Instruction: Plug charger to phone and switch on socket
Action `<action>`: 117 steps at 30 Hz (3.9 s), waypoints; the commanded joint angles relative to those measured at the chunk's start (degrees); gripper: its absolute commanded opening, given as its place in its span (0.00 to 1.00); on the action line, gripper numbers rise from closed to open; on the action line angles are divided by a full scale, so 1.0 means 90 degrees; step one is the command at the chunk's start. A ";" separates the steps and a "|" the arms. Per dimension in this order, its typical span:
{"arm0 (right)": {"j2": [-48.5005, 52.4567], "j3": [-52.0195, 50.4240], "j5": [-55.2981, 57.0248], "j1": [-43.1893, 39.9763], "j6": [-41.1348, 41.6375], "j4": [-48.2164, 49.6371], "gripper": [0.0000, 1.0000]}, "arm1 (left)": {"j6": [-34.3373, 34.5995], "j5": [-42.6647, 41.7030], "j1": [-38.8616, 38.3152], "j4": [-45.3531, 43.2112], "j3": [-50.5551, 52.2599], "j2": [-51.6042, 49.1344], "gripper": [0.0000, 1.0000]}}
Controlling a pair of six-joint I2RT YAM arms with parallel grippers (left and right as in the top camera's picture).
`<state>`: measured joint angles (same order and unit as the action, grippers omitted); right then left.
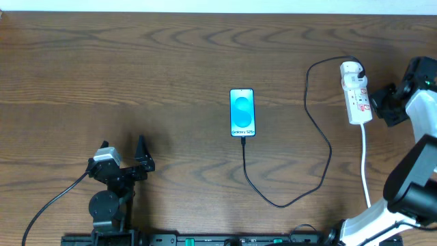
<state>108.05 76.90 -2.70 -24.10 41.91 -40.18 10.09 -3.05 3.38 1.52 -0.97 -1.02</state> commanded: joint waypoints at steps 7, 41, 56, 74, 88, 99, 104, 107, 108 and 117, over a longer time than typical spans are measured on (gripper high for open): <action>0.0831 0.1445 -0.0413 -0.0024 0.0102 -0.0194 0.01 | 0.0012 0.0012 0.0022 0.0257 0.0078 -0.0002 0.96; 0.2137 0.1880 -0.0432 0.0571 0.0381 0.0087 0.01 | 0.0012 0.0012 0.0022 0.0260 0.0078 -0.0002 0.96; 0.2244 0.1880 -0.1124 0.1270 -0.0136 0.0002 0.01 | 0.0012 0.0012 0.0022 0.0260 0.0078 -0.0002 0.96; 0.0690 0.1889 0.0311 0.1396 -0.1411 -0.1467 0.01 | 0.0012 0.0012 0.0022 0.0260 0.0078 -0.0002 0.96; -0.2922 0.1889 0.1353 0.1571 -0.2285 -0.2263 0.01 | 0.0012 0.0012 0.0022 0.0260 0.0078 -0.0002 0.96; -0.4702 0.1889 0.1350 0.2314 -0.2875 -0.2550 0.18 | 0.0012 0.0012 0.0022 0.0257 0.0078 -0.0002 0.96; -0.5357 0.1889 0.1355 0.2312 -0.2875 -0.2951 0.99 | 0.0012 0.0012 0.0022 0.0257 0.0078 -0.0002 0.96; -0.5540 0.1889 0.1355 0.2312 -0.2878 -0.3140 0.99 | 0.0012 0.0012 0.0022 0.0257 0.0078 -0.0002 0.96; -0.5610 0.1889 0.1355 0.2312 -0.2878 -0.3247 0.99 | 0.0012 0.0012 0.0022 0.0260 0.0078 -0.0002 0.96; -0.5729 0.1889 0.1360 0.2310 -0.2931 -0.4252 0.99 | 0.0012 0.0012 0.0022 0.0260 0.0078 -0.0002 0.96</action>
<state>56.51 93.80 8.86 -3.62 16.64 -76.58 10.31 -3.05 3.38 1.52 -0.99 -1.04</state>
